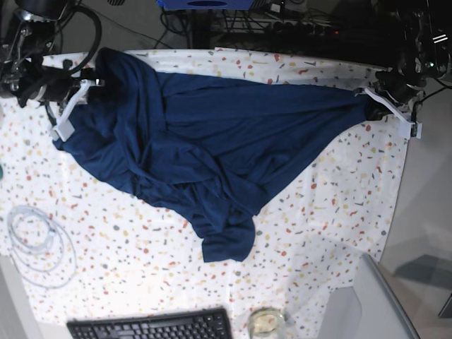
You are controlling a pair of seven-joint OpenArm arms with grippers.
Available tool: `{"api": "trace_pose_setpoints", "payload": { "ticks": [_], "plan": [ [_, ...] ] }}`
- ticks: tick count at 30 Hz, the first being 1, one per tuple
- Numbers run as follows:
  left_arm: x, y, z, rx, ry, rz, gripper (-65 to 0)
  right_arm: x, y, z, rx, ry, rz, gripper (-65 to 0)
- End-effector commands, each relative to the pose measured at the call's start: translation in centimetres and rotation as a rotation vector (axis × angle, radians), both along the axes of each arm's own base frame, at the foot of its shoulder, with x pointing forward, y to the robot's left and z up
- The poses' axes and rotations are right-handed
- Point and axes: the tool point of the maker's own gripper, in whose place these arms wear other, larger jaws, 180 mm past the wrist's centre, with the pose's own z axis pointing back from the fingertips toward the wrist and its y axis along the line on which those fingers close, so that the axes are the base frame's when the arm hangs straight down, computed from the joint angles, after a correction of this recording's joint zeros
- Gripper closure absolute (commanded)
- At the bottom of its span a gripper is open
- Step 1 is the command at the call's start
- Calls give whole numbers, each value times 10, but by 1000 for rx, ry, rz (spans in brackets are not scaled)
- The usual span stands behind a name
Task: Layout the t-shirt on the table in an organized manner, then fold the t-shirt properly
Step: 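Hold the shirt edge with both grippers and stretch it taut, then drag the held shirt edge with both grippers to reposition it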
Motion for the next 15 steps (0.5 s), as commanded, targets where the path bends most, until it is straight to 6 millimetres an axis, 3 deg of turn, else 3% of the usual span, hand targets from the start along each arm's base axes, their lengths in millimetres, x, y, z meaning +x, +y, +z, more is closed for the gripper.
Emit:
{"api": "trace_pose_setpoints", "payload": {
  "ticks": [1,4,6,10,15],
  "plan": [
    [8,6,11,14,-40,-4,0,6,-7,8,-20,-39,4,0],
    [7,5,13,16,-44,-7,0,-2,-15,18,-65,-60,5,-23],
    [10,3,18,20,-56,-17,0,-5,-25,28,-106,-76,-5,-5],
    [29,-9,45,37,-137,-65,0,-3,-48,55,-203,-112,-23,-8],
    [82,-25,77,38,-200,-116,0,46,-75,91,-285,-216,-37,-8]
  ]
}}
